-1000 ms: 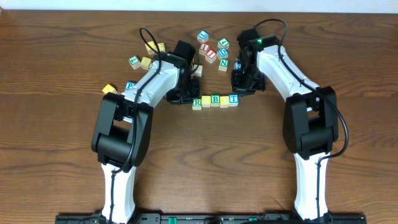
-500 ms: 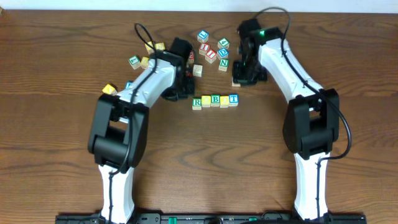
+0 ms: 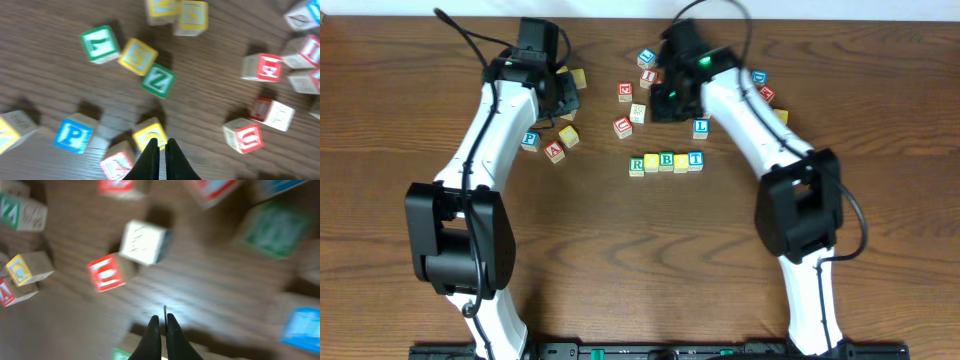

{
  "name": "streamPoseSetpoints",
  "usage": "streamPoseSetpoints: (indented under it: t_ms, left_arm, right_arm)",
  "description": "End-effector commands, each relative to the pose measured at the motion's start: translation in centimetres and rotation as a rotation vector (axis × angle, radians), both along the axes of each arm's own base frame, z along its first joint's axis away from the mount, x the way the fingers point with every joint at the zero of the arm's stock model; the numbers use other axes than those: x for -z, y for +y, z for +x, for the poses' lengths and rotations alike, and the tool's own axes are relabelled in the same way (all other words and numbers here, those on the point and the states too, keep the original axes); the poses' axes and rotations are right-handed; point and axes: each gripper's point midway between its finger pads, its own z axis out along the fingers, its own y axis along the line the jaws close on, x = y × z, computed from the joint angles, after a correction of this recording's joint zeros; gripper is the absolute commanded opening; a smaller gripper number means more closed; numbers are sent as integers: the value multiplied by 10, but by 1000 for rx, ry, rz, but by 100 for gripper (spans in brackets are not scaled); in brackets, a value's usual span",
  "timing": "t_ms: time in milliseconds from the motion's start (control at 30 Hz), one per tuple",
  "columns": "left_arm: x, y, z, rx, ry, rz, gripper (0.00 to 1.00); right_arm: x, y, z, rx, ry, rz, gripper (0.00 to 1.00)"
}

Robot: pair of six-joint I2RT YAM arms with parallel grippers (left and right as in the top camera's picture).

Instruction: Spell out ROBOT

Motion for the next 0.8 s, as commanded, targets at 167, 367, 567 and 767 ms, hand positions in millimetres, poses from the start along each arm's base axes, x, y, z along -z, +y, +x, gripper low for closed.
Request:
streamPoseSetpoints:
  t_ms: [167,367,567,767]
  left_arm:
    - [-4,4,2,-4,-11,16,8]
    - [-4,3,2,-3,-9,16,7]
    - [-4,3,2,-3,-8,16,8]
    - [-4,3,2,-3,-9,16,8]
  right_arm:
    - [38,19,-23,75,79,-76,1]
    - [57,18,-35,77,125,-127,1]
    - [68,17,-39,74,156,-134,1]
    - [69,16,-45,69,179,-137,1]
